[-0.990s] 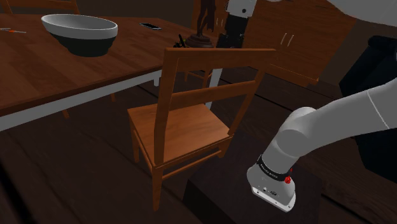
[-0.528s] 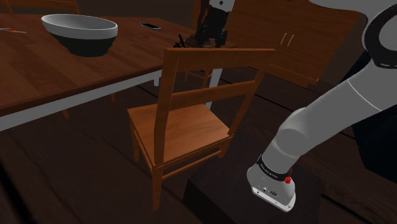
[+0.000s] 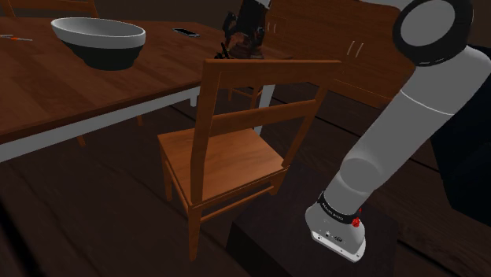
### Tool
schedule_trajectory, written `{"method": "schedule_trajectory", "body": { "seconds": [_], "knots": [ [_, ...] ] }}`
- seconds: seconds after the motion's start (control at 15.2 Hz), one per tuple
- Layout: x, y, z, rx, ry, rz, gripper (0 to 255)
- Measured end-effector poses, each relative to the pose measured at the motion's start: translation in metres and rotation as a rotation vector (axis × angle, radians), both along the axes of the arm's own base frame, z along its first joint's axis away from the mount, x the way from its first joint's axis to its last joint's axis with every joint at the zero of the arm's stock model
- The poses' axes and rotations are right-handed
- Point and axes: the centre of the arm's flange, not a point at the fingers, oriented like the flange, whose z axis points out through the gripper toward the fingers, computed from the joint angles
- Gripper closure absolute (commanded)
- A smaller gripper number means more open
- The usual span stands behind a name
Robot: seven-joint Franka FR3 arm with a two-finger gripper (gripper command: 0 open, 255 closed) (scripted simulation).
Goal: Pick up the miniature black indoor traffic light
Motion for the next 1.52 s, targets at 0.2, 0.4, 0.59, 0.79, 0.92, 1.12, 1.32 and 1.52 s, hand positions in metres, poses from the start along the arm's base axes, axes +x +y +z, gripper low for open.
{"method": "schedule_trajectory", "body": {
  "seconds": [0.2, 0.4, 0.59, 0.79, 0.92, 1.12, 1.32, 1.52],
  "knots": [
    [0.032, -0.015, 0.004, 0.042, -0.01, -0.088, 0],
    [0.063, -0.035, 0.004, 0.085, -0.021, -0.176, 0],
    [0.086, -0.054, 0.005, 0.121, -0.029, -0.248, 0],
    [0.087, -0.052, 0.004, 0.128, -0.057, -0.249, 0],
    [0.087, -0.049, -0.002, 0.129, -0.065, -0.248, 0],
    [0.089, -0.045, -0.004, 0.129, -0.079, -0.246, 0],
    [0.088, -0.055, -0.022, 0.129, -0.048, -0.257, 255],
    [0.088, -0.057, -0.027, 0.13, -0.042, -0.26, 255]
  ]
}}
